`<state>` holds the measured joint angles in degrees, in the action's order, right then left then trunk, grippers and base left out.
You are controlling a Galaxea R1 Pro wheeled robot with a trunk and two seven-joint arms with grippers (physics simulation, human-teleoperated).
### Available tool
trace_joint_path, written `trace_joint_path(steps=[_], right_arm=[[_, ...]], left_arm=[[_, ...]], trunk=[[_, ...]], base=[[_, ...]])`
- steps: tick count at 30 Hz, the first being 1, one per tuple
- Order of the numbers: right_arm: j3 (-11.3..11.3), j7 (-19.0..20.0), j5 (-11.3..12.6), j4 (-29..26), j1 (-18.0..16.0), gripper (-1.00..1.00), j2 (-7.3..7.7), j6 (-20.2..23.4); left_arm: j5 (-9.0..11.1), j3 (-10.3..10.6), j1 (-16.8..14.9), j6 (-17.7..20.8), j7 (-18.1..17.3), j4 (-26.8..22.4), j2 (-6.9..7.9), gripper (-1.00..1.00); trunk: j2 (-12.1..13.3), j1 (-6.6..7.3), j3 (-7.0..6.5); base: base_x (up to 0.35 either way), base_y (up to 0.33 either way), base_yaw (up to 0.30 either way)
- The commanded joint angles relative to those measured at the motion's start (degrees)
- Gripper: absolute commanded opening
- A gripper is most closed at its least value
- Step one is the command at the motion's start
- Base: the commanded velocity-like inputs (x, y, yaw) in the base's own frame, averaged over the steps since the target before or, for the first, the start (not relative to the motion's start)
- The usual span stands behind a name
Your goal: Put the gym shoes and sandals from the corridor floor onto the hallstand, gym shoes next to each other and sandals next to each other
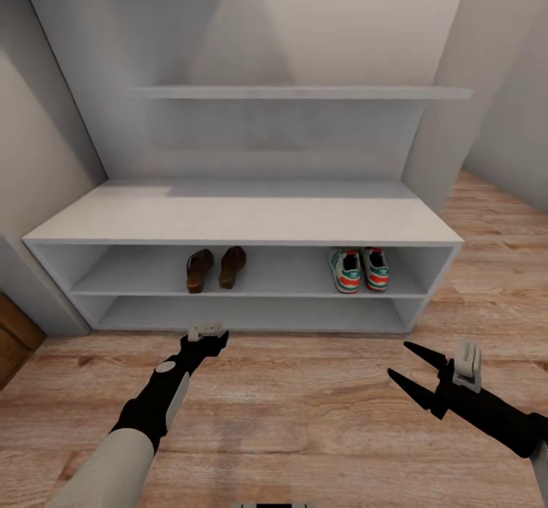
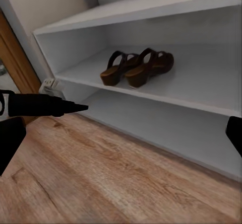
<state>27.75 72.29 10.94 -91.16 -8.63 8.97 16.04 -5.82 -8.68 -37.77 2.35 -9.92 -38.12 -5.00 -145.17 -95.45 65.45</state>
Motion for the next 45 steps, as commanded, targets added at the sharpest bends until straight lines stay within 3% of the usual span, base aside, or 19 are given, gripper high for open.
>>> trace_joint_path(steps=[1,20,45], right_arm=[[-0.2,-0.2,0.3,0.0,0.0,1.00,0.02,0.6],[-2.4,-3.1,0.2,0.0,-0.1,1.00,0.38,0.6],[-1.8,-3.4,0.2,0.1,0.4,1.00,0.52,0.6]], left_arm=[[-0.6,-0.5,0.0,0.3,-0.5,-0.1,-0.10,1.00],[-0.6,-0.4,0.0,0.3,-0.5,-0.1,-0.11,1.00],[-0.4,-0.2,0.8,-0.4,-1.5,-1.1,0.25,1.00]], trunk=[[0.0,0.01,0.05],[0.0,0.01,0.05],[0.0,0.01,0.05]], base=[[-0.010,0.000,0.000],[-0.003,0.000,0.000],[0.000,0.000,0.000]])
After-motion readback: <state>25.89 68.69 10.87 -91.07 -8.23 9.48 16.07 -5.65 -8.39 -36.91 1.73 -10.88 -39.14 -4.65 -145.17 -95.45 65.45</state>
